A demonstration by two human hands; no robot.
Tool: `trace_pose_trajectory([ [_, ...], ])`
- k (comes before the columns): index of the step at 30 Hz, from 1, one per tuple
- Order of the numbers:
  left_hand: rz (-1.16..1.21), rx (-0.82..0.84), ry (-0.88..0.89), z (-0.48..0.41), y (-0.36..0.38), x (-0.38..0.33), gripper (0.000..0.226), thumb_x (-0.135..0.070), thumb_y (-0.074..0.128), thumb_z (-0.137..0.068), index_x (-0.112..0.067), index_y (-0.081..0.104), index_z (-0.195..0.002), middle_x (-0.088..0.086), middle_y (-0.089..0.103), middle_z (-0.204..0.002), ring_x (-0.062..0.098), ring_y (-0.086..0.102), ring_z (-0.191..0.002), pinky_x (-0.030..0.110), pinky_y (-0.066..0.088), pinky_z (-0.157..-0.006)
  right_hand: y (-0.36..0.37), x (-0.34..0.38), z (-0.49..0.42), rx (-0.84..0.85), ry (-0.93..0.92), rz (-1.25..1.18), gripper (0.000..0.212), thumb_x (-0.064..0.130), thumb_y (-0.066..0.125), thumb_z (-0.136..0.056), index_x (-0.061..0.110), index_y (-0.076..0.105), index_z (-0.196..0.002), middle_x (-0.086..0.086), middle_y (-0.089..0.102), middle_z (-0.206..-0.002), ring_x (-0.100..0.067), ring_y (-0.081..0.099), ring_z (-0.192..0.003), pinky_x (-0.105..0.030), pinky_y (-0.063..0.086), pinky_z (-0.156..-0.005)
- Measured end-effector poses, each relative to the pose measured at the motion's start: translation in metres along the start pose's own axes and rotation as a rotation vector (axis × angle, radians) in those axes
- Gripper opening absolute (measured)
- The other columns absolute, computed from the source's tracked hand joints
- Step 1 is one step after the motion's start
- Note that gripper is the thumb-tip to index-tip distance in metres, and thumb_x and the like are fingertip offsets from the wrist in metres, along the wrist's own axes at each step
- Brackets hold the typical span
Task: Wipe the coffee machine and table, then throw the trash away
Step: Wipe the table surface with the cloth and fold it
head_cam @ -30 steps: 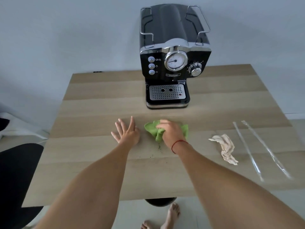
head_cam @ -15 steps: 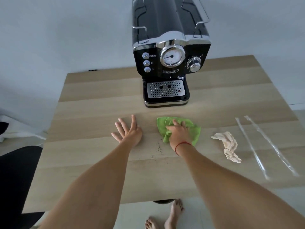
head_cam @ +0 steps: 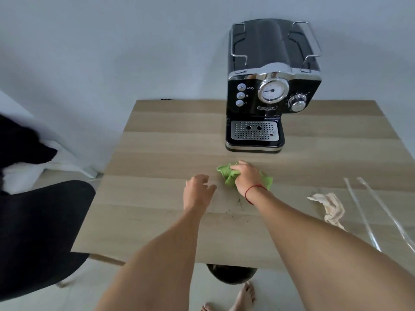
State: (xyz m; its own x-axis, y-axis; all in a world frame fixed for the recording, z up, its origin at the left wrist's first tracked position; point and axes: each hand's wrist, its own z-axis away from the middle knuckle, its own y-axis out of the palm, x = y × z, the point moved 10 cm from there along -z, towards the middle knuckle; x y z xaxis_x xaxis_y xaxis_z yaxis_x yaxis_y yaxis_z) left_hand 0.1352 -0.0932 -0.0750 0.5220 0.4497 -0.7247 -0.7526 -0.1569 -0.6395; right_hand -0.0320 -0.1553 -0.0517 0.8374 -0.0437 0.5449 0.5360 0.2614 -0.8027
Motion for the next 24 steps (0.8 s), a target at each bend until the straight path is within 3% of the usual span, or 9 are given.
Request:
trace_pose_trajectory([
  [2,-0.141,-0.060,0.015,-0.001,-0.021,0.007,0.038,-0.032,0.065,-0.087,-0.017,0.065,-0.123,0.005,0.067,-0.121,0.024,0.061,-0.112,0.036,0.050,-0.094,0.015,0.015,-0.004,0.043,-0.065,0.015,0.057,-0.012,0.036,-0.084,0.016,0.058,-0.129,-0.008,0.036,-0.151,-0.026,0.032,-0.140,-0.029,0.022,-0.116],
  [6,-0.388,-0.100,-0.035,-0.007,-0.064,0.064,0.046,-0.030,0.049,-0.096,-0.020,0.048,-0.140,0.007,0.035,-0.154,0.024,0.029,-0.143,0.038,0.030,-0.113,0.054,0.058,-0.015,0.135,-0.191,0.026,0.059,-0.014,0.036,-0.082,0.015,0.057,-0.129,-0.009,0.033,-0.153,-0.027,0.029,-0.141,-0.032,0.021,-0.117],
  [10,-0.505,0.006,-0.219,-0.001,-0.076,0.129,0.057,-0.045,0.037,-0.097,-0.034,0.019,-0.150,0.003,0.001,-0.161,0.026,-0.004,-0.149,0.052,0.006,-0.116,0.114,0.099,-0.001,0.326,-0.323,0.097,0.061,-0.014,0.034,-0.083,0.018,0.057,-0.130,-0.002,0.031,-0.154,-0.027,0.019,-0.144,-0.039,0.016,-0.119],
  [12,-0.508,0.039,-0.222,0.002,-0.071,0.135,0.058,-0.049,0.032,-0.098,-0.037,0.011,-0.151,0.000,-0.006,-0.162,0.026,-0.008,-0.148,0.052,0.001,-0.116,0.136,0.107,0.015,0.425,-0.376,0.164,0.054,-0.008,0.036,-0.087,0.018,0.060,-0.126,0.001,0.034,-0.153,-0.028,0.019,-0.145,-0.038,0.016,-0.118],
  [17,-0.442,0.064,-0.239,0.001,-0.076,0.130,0.056,-0.042,0.032,-0.099,-0.034,0.013,-0.152,0.002,-0.004,-0.162,0.026,-0.006,-0.149,0.053,0.004,-0.117,0.119,0.080,0.048,0.486,-0.398,0.228,0.047,-0.007,0.035,-0.087,0.010,0.066,-0.118,0.002,0.039,-0.150,-0.023,0.024,-0.144,-0.028,0.020,-0.115],
  [21,-0.406,-0.016,-0.238,0.005,-0.095,0.136,0.057,-0.033,0.032,-0.100,-0.031,0.011,-0.153,0.007,-0.002,-0.162,0.024,-0.005,-0.149,0.050,0.005,-0.119,0.085,0.050,0.046,0.374,-0.321,0.220,0.047,-0.008,0.035,-0.086,0.010,0.067,-0.115,-0.002,0.043,-0.148,-0.022,0.030,-0.141,-0.023,0.020,-0.112],
  [24,-0.440,-0.085,-0.291,0.010,-0.117,0.153,0.058,-0.034,0.029,-0.100,-0.032,0.004,-0.152,0.009,-0.009,-0.161,0.026,-0.012,-0.148,0.051,-0.001,-0.118,0.077,0.068,0.031,0.238,-0.301,0.126,0.054,-0.013,0.033,-0.083,0.012,0.067,-0.117,-0.007,0.040,-0.149,-0.023,0.031,-0.140,-0.027,0.020,-0.117],
])
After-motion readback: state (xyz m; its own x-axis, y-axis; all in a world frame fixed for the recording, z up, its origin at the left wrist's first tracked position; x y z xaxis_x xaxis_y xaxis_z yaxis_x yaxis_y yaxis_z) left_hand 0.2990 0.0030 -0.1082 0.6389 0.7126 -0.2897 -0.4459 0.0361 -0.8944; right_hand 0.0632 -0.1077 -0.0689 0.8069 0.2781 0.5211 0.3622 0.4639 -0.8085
